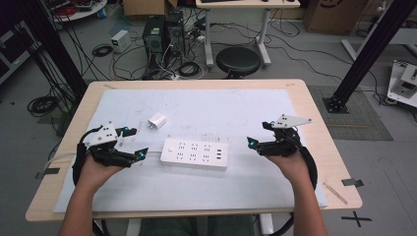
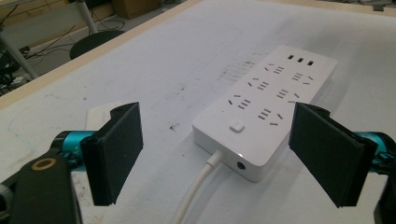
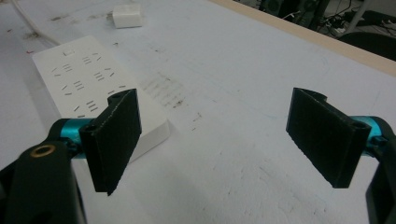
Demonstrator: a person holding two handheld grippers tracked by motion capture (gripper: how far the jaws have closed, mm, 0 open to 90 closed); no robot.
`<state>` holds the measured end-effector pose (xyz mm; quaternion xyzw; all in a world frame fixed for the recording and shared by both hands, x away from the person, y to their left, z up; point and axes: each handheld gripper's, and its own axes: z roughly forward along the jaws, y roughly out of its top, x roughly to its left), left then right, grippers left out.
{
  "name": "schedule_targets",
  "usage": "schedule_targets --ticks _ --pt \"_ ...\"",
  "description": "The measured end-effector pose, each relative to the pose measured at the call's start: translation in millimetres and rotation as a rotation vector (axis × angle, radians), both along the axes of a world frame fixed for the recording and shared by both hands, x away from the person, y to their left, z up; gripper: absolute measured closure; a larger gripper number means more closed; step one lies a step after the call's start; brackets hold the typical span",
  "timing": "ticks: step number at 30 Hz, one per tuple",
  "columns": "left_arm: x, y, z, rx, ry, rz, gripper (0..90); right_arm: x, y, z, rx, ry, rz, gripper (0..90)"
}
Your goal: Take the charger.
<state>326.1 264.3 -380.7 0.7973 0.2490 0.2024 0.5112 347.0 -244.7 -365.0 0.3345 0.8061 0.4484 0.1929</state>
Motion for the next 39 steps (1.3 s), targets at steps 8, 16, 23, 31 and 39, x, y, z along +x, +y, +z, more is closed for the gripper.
schedule_targets --ticks 8,16,23,31,39 --pt "9.6 -1.1 5.3 0.003 0.013 0.044 17.6 -0.2 0.6 1.0 -0.007 -0.008 0.005 18.3" --pt "40.8 -9.1 16.7 0.036 0.029 0.143 17.7 -0.1 -0.9 -2.6 -0.012 -0.012 -0.009 18.3" --pt "71.1 -22.4 18.1 0.03 0.057 0.15 17.6 -3.7 -2.0 -6.6 -0.007 0.0 -0.026 18.3" --pt "115.4 -41.3 2.1 0.061 0.114 0.2 17.6 -2.6 0.3 -6.6 -0.013 0.003 -0.033 18.3" --pt "137.2 -38.7 -27.5 0.116 0.195 0.248 17.6 -1.4 6.0 -7.6 -0.021 0.008 -0.028 18.3"
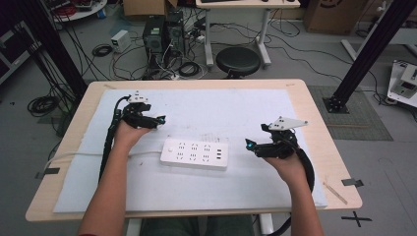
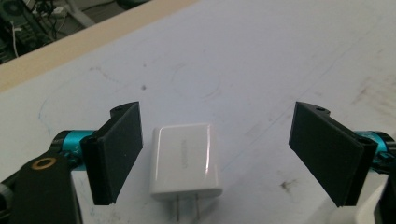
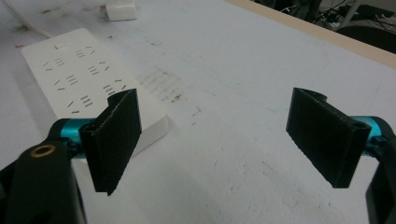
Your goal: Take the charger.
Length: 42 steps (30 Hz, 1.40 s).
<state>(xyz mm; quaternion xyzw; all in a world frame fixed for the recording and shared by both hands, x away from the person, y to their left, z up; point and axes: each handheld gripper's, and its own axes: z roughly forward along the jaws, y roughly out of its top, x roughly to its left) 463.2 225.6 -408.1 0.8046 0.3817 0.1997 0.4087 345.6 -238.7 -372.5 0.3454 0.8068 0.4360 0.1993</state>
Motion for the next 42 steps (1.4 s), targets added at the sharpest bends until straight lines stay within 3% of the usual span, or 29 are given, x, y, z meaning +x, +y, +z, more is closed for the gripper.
schedule_targets --ticks 14,25,42 --pt "16.3 3.3 -29.2 0.025 0.08 0.034 17.6 2.2 7.5 -1.7 -0.01 0.012 -0.002 18.3" --pt "18.4 -0.8 -37.0 0.099 0.092 0.031 21.9 2.9 8.9 -2.4 -0.013 0.013 -0.002 18.3" --pt "17.8 -2.1 -36.4 0.108 0.081 0.016 42.0 4.5 6.6 -5.3 -0.007 0.014 -0.004 18.3"
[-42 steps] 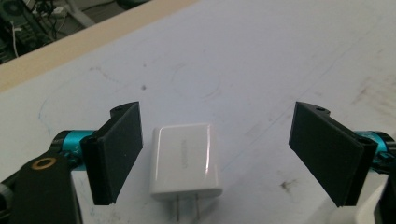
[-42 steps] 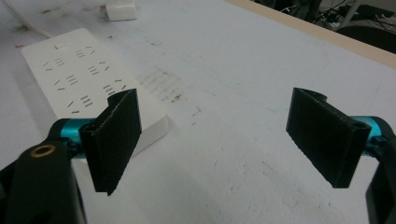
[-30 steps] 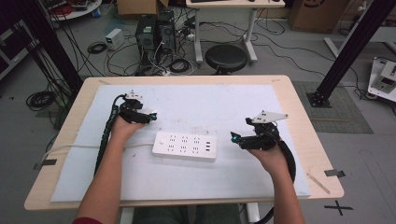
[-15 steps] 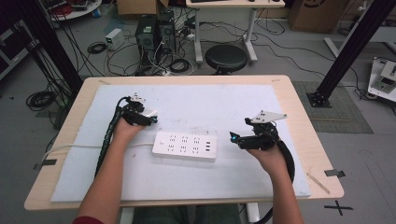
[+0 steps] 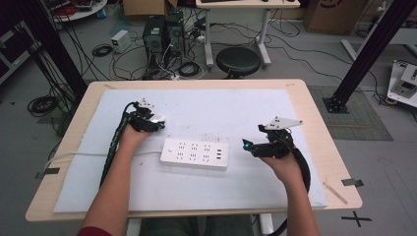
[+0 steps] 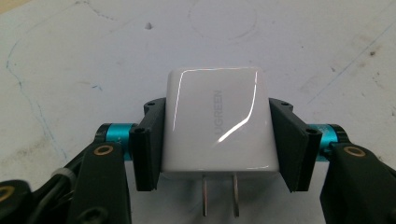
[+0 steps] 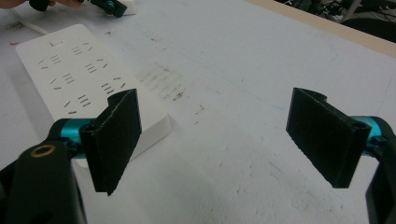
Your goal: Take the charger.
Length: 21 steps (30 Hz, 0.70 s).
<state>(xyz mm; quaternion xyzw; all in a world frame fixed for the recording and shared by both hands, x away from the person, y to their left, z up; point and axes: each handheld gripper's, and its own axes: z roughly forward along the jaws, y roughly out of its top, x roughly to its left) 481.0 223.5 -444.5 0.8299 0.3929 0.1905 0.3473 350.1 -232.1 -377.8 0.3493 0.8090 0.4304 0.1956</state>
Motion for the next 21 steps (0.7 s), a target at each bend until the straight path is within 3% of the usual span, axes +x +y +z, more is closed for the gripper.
schedule_targets --ticks 8,12,18,21 --pt "-15.9 2.5 20.8 -0.017 -0.003 -0.051 42.4 -1.1 -2.0 3.1 0.008 0.007 -0.001 18.3" --pt "-38.3 4.7 39.2 -0.046 -0.041 -0.081 42.4 -3.4 -4.3 10.6 0.007 0.003 0.016 18.3" --pt "-77.6 3.1 64.9 -0.027 -0.098 -0.149 42.4 -12.2 -2.2 23.6 0.014 -0.008 0.049 18.3" --pt "-96.1 2.2 76.0 -0.053 -0.126 -0.174 42.4 -15.6 1.0 26.1 0.014 -0.002 0.064 18.3"
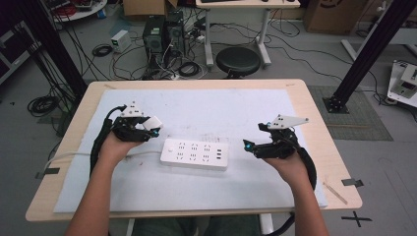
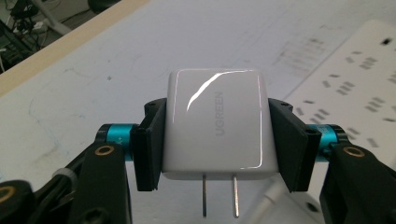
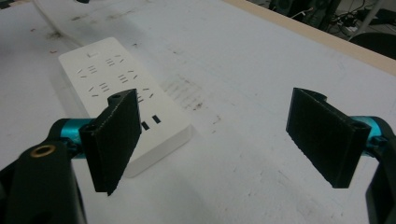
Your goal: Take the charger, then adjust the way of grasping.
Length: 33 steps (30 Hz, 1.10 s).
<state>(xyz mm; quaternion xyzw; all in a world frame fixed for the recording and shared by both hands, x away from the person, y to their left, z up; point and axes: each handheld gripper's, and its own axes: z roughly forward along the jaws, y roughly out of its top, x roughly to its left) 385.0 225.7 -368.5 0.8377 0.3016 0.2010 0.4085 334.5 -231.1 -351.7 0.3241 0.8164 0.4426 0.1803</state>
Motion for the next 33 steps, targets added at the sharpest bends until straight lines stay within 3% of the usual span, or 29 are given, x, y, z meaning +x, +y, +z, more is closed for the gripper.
schedule_targets --ticks 7,16,24,33 --pt "-30.9 -2.6 13.8 -0.034 -0.062 -0.093 42.4 -5.8 6.0 -2.2 0.003 0.013 0.017 18.3" --pt "-46.8 -15.5 17.9 0.001 -0.092 -0.181 42.4 -7.6 12.9 -1.0 0.004 0.023 0.046 18.3" --pt "-53.5 -38.6 11.7 -0.005 -0.125 -0.275 42.5 -10.7 25.3 -4.5 0.022 0.057 0.099 18.3" --pt "-73.6 -61.7 -7.1 0.005 -0.224 -0.381 42.4 -11.2 49.0 -16.8 0.088 0.143 0.17 18.3"
